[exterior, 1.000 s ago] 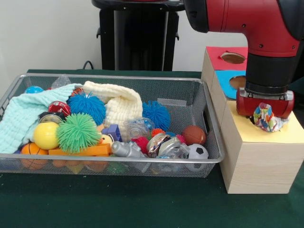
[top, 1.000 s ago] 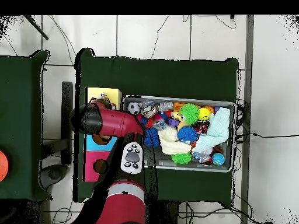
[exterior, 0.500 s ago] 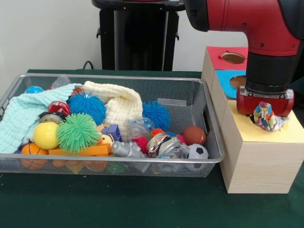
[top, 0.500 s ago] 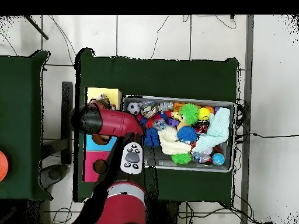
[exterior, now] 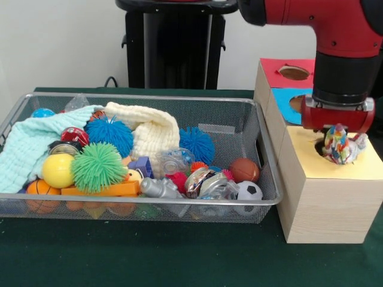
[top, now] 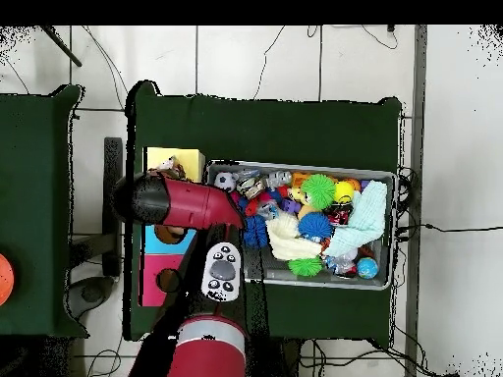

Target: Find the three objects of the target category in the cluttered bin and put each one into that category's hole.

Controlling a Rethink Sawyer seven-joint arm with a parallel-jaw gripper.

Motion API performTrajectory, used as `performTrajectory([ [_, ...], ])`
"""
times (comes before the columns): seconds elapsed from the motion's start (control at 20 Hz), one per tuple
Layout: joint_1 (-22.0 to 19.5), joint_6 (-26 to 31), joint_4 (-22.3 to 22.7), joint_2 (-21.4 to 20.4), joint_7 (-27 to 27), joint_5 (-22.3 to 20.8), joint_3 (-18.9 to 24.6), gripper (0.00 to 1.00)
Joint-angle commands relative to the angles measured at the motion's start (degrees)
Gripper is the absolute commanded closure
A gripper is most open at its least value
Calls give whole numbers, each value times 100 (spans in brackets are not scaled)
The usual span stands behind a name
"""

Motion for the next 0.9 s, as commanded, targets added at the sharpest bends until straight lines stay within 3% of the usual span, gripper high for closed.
performTrajectory([
  [0.05, -20, 963, 350, -486, 799, -131, 77, 100],
  [0.5, 74, 1366, 172, -901, 943, -166, -139, 100],
  [0.9, 179, 1539, 129, -1020, 1054, -165, -320, 100],
])
